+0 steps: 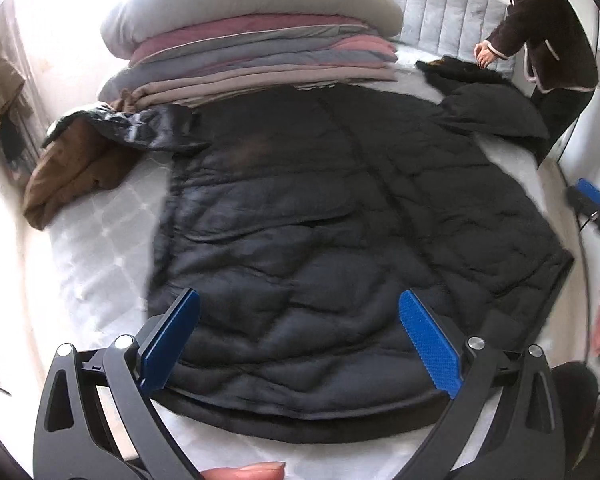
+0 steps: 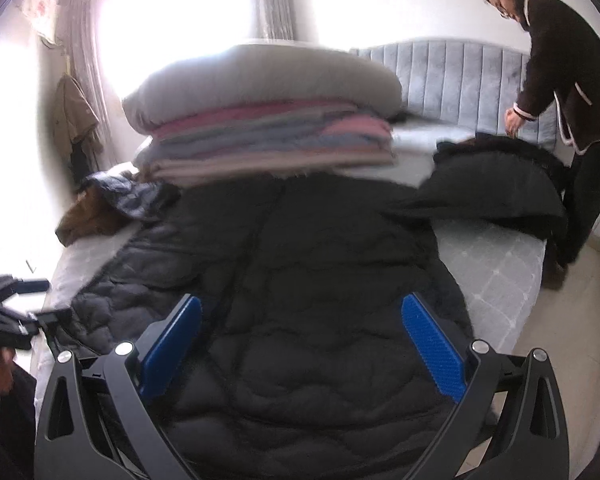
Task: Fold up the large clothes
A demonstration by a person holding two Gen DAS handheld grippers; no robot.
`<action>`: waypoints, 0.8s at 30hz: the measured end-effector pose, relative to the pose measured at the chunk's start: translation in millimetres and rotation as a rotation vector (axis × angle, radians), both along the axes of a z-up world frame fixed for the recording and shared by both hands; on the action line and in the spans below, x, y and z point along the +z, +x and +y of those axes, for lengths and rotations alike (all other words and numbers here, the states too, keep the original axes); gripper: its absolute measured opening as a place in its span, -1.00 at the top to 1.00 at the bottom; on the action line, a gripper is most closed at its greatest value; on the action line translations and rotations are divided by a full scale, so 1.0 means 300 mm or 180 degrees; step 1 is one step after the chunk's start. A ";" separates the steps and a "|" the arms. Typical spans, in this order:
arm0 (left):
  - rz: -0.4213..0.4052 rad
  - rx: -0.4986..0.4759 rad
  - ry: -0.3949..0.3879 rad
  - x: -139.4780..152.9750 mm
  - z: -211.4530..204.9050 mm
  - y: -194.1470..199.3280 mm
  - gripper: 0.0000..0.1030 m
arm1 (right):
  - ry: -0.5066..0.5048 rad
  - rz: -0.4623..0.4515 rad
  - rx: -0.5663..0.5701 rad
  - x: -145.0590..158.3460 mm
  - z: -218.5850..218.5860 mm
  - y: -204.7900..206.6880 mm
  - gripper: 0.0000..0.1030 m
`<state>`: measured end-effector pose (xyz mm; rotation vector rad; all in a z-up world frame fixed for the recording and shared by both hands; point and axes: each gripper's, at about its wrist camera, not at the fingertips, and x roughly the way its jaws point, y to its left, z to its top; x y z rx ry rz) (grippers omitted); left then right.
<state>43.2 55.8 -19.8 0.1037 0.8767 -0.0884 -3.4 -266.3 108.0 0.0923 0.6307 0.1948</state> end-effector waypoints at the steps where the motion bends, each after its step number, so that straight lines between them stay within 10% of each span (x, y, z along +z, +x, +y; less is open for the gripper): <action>1: 0.0019 -0.0015 0.0040 -0.002 0.015 0.007 -0.87 | 0.0074 0.0059 -0.0004 -0.001 -0.032 0.013 -0.89; 7: 0.0498 0.0058 -0.0192 -0.049 0.227 0.109 -0.87 | 0.0710 0.0786 0.0068 -0.061 -0.313 0.155 -0.89; 17: 0.1281 0.0213 -0.2097 -0.223 0.540 0.237 -0.86 | 0.1720 0.1489 0.0049 -0.261 -0.638 0.297 -0.89; 24: 0.1075 0.0207 -0.1854 -0.202 0.511 0.245 -0.86 | 0.1788 0.1627 0.0186 -0.313 -0.636 0.355 -0.89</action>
